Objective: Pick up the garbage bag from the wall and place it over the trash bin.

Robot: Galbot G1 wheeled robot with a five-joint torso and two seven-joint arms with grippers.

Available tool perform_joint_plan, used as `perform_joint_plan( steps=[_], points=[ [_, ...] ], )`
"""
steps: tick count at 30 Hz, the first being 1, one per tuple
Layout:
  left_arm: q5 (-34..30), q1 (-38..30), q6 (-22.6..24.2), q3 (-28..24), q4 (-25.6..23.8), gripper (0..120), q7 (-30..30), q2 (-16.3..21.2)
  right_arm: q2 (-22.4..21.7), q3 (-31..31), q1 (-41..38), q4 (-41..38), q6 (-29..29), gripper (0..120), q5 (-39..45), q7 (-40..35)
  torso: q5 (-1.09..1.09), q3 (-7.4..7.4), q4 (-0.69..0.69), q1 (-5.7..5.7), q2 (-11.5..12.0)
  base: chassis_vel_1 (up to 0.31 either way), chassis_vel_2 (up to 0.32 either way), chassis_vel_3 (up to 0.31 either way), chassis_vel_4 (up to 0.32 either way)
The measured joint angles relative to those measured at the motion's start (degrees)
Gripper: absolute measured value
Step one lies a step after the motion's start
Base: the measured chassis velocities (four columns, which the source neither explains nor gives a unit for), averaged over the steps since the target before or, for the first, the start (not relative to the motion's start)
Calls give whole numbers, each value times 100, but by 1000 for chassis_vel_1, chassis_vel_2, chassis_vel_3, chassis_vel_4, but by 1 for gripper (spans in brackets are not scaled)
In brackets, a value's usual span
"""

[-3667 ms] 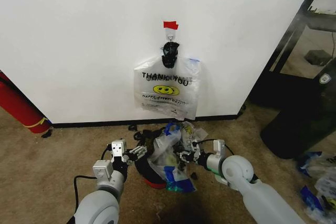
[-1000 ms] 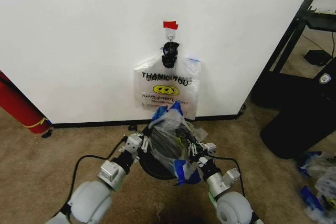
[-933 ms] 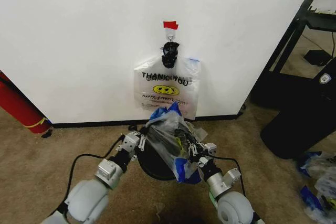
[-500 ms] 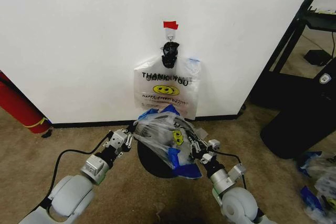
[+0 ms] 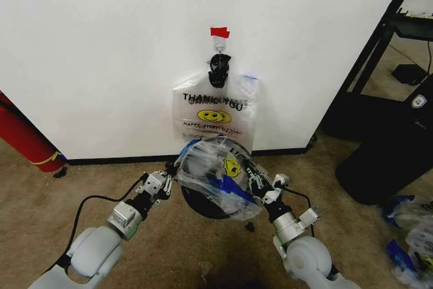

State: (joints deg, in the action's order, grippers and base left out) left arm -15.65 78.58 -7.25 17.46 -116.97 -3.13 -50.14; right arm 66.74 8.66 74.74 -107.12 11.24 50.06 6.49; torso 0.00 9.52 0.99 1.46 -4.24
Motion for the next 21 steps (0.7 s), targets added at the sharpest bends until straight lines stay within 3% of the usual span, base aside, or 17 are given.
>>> perform_joint_plan(
  steps=[4,6,10,15,21],
  points=[
    [-30,60,-288,60,151,25,-3,-39,201,-43,-146,225,29,1,-127,-357,0,0,-1,0,0,0,0,0,0],
    [-27,85,-331,96,211,26,4,-41,234,-38,-163,252,30,1,-131,-395,0,0,-1,0,0,0,0,0,0],
    [73,200,-565,294,621,45,44,-71,329,-8,-198,307,35,1,-132,-506,0,0,-1,0,0,0,0,0,0],
    [152,287,-627,420,866,62,293,-130,368,4,-181,321,47,1,-124,-527,1,0,-1,0,0,0,0,0,0],
    [-60,419,-489,637,342,81,940,-277,452,-22,-148,432,138,1,-312,-524,-1,0,1,0,0,0,0,0,0]
  ],
)
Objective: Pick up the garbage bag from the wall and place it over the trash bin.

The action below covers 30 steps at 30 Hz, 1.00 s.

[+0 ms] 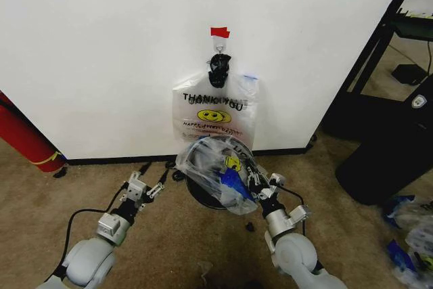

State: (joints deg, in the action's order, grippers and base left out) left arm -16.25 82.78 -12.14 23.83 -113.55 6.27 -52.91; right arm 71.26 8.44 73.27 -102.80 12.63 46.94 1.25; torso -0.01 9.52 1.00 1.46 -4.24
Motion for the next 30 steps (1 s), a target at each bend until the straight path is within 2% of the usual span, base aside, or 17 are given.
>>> perform_joint_plan(
  steps=[4,6,7,8,9,11,13,15,20,30],
  points=[
    [-277,350,-311,93,-680,95,-474,-9,35,-39,16,88,4,1,-167,14,-3,0,-2,0,0,0,0,0,0],
    [-99,674,-617,1,-960,99,-1275,5,47,-61,8,143,9,1,-311,62,-2,-1,-3,0,0,0,0,0,0],
    [230,737,-743,-89,-937,100,-1652,-19,48,-73,1,148,16,1,-368,105,-1,-1,-4,0,0,0,0,0,0],
    [230,737,-743,-89,-937,100,-1652,-19,48,-73,1,148,16,1,-368,105,-1,-1,-4,0,0,0,0,0,0],
    [489,717,-828,-138,-848,100,-1890,-46,48,-81,-1,146,25,1,-400,139,0,-1,-4,-1,0,0,0,0,0],
    [1186,437,-1169,-187,-494,100,-2521,-139,29,-91,1,108,64,1,-516,279,3,0,-3,0,0,0,0,0,0],
    [1707,160,-1344,-186,-300,100,-2866,-167,0,-90,1,89,119,1,-646,425,4,0,1,0,0,0,0,0,0],
    [1967,-43,-1316,-197,-234,100,-2979,-97,-42,-88,3,86,170,1,-778,582,2,0,0,0,0,0,0,0,0],
    [1996,-253,-1099,-237,-223,99,-3128,169,-101,-62,8,91,303,1,-1023,859,0,0,-2,0,0,0,0,0,0],
    [1422,-430,-590,-427,-214,89,-3584,428,-149,-22,12,152,571,1,-1382,1358,1,0,-2,0,0,0,0,0,0]
  ],
)
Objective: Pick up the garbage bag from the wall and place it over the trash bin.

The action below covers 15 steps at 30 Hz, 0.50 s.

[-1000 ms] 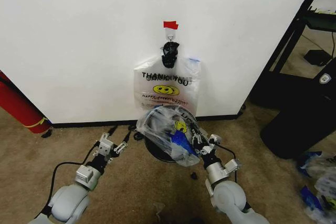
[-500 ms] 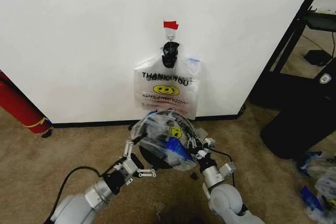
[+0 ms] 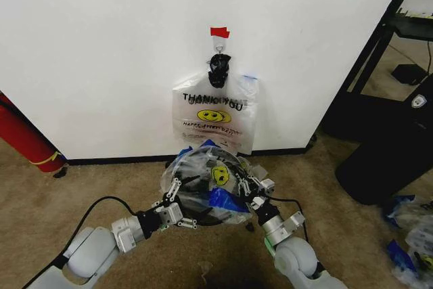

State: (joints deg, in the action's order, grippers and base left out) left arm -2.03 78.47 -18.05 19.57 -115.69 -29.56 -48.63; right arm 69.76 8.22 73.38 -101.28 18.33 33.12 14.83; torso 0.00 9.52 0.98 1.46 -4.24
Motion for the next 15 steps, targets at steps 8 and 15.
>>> perform_joint_plan(
  steps=[8,15],
  points=[
    [-334,-6,188,-33,7,62,-361,-19,32,3,29,-42,91,1,-138,98,0,0,0,0,0,0,0,0,0],
    [-444,45,259,-23,-40,34,-481,-76,55,6,41,-67,105,1,-128,94,0,0,0,0,0,0,0,0,0]
  ],
)
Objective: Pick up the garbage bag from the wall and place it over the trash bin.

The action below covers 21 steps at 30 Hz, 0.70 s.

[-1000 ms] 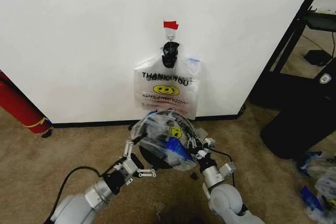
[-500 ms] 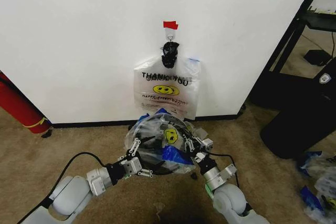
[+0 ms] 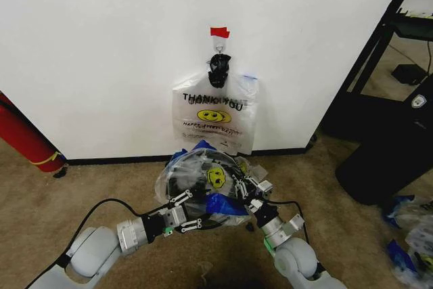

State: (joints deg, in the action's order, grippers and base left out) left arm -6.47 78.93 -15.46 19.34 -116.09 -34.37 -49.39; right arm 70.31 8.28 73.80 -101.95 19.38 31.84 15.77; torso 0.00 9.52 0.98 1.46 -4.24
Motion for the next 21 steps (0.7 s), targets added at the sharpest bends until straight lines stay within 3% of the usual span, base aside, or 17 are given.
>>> perform_joint_plan(
  steps=[9,21],
  points=[
    [-63,61,-101,42,-58,1,-45,-7,28,3,-5,41,-27,1,113,-173,0,0,0,0,0,0,0,0,0],
    [116,116,-839,302,139,0,-1051,41,7,1,-38,-33,-329,1,702,-745,0,0,0,0,0,0,0,0,0]
  ],
)
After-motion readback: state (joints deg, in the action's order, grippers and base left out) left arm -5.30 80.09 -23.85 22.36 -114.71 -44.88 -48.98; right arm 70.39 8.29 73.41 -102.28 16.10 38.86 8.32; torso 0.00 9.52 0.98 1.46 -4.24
